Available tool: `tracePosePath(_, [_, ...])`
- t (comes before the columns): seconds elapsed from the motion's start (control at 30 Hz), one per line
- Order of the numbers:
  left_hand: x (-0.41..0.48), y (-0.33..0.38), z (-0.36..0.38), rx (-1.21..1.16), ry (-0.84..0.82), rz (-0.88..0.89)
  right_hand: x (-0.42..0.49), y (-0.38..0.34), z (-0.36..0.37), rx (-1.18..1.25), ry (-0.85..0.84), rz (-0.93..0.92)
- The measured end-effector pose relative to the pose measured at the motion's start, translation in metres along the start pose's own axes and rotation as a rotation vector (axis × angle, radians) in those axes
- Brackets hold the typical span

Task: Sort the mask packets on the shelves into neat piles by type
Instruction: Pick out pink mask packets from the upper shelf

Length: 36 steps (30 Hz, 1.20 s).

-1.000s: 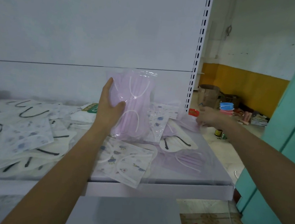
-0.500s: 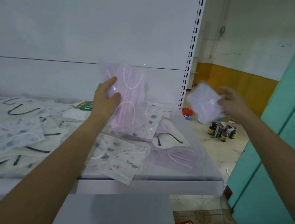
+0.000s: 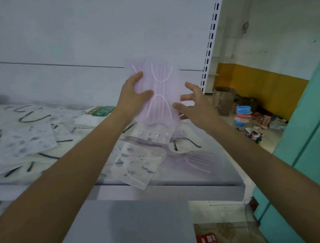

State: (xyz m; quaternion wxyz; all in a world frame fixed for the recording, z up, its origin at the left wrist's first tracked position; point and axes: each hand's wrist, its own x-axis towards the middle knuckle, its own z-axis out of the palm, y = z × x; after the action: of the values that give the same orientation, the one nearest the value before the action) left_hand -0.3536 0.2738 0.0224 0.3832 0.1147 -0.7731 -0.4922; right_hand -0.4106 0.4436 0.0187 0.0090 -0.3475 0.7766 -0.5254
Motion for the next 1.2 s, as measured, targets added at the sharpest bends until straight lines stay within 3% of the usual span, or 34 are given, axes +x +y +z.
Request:
tracePosePath(0.17, [-0.001, -0.016, -0.005, -0.023, 0.042, -0.007, -0.036, 0.034, -0.047, -0.525, -0.407, 0.218])
tracePosePath(0.27, [-0.002, -0.023, 0.002, -0.049, 0.037, -0.026, -0.060, 0.050, -0.065, -0.450, -0.532, 0.412])
tracePosePath(0.33, [-0.003, -0.025, 0.007, -0.047, 0.020, -0.018, -0.067, 0.053, -0.082, -0.315, -0.521, 0.483])
tracePosePath(0.57, [0.005, -0.021, 0.015, -0.030, -0.012, 0.036, -0.074, 0.052, -0.117, -0.301, -0.461, 0.452])
tracePosePath(0.8, [0.005, -0.013, 0.014, -0.092, 0.002, -0.010, -0.072, 0.032, -0.062, -0.396, -0.363, 0.280])
tracePosePath(0.9, [0.004, -0.008, 0.011, -0.110, -0.002, 0.000, -0.069, 0.024, -0.060, -0.467, -0.434, 0.326])
tracePosePath(1.03, [0.004, -0.006, 0.012, -0.087, -0.028, 0.035, -0.073, 0.020, -0.111, -0.490, -0.615, 0.460])
tracePosePath(1.1, [0.004, -0.007, 0.011, -0.086, -0.027, 0.044, -0.074, 0.022, -0.140, -0.543, -0.553, 0.471])
tracePosePath(1.2, [0.006, -0.010, 0.009, -0.095, -0.027, 0.066, -0.074, 0.018, -0.178, -0.593, -0.232, 0.364])
